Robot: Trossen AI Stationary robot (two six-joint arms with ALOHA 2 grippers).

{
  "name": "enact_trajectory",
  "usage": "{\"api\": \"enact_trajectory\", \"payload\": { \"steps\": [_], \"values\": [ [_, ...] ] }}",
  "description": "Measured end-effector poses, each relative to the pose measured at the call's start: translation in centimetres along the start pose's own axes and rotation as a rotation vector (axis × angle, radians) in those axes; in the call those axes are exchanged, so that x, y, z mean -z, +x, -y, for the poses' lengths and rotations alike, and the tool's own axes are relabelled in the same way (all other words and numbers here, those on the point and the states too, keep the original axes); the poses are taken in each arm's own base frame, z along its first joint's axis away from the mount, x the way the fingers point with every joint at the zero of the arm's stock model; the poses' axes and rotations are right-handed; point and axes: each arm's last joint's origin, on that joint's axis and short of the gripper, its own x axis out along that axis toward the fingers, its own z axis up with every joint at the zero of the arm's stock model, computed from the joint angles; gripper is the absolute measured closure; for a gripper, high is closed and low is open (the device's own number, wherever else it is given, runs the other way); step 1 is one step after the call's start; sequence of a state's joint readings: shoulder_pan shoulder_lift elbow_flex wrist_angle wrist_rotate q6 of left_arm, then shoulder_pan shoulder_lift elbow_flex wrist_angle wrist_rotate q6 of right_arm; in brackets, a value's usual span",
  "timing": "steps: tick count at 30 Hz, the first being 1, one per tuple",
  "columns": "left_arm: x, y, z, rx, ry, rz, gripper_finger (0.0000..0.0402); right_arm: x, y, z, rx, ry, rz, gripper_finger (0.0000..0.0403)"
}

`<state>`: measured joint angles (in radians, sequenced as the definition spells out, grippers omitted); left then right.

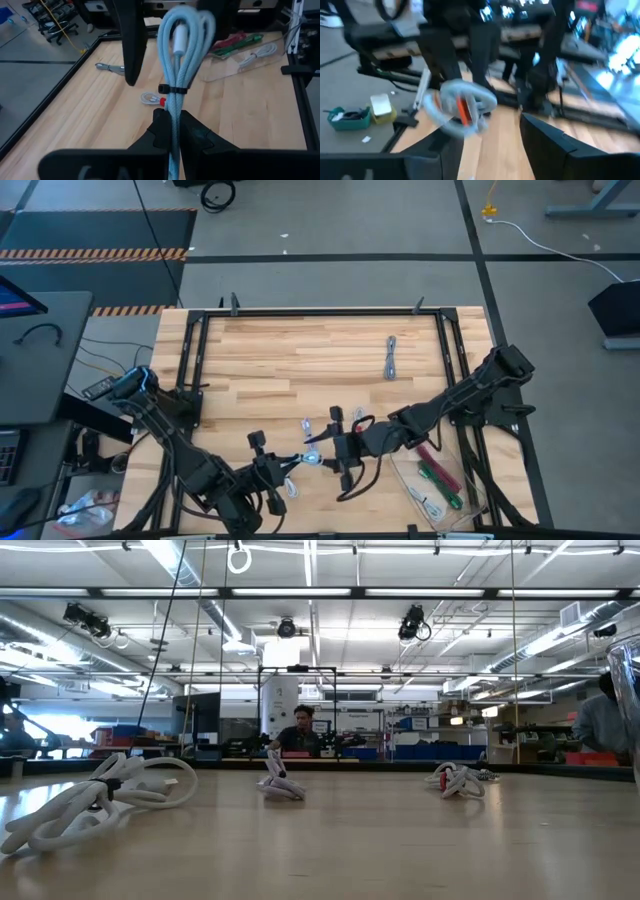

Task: Pick and place USB-C Cables
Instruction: Put the blue charger cable into the transparent bin

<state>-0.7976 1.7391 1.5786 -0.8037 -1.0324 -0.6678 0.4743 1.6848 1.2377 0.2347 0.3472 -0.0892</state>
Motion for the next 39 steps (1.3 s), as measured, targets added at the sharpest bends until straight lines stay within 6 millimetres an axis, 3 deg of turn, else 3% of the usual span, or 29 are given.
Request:
{"api": "enact_trajectory", "payload": {
  "steps": [11, 21, 39],
  "values": [
    [-0.3, 1.4, -0.7, -0.005, 0.003, -0.043, 0.038, -0.9, -0.1, -0.4, -0.117, -0.015, 0.093, 0.0199],
    [-0.4, 1.8, -0.9, 0.017, 0.006, -0.07, 0.038, 0.6, -0.1, -0.2, -0.082, -0.034, -0.061, 0.0198],
    [-0.4, 1.8, -0.8, 0.037, -0.001, -0.078, 0.0379, 2.8, 0.2, 3.6, 0.047, -0.012, -0.299, 0.0197]
  ]
}}
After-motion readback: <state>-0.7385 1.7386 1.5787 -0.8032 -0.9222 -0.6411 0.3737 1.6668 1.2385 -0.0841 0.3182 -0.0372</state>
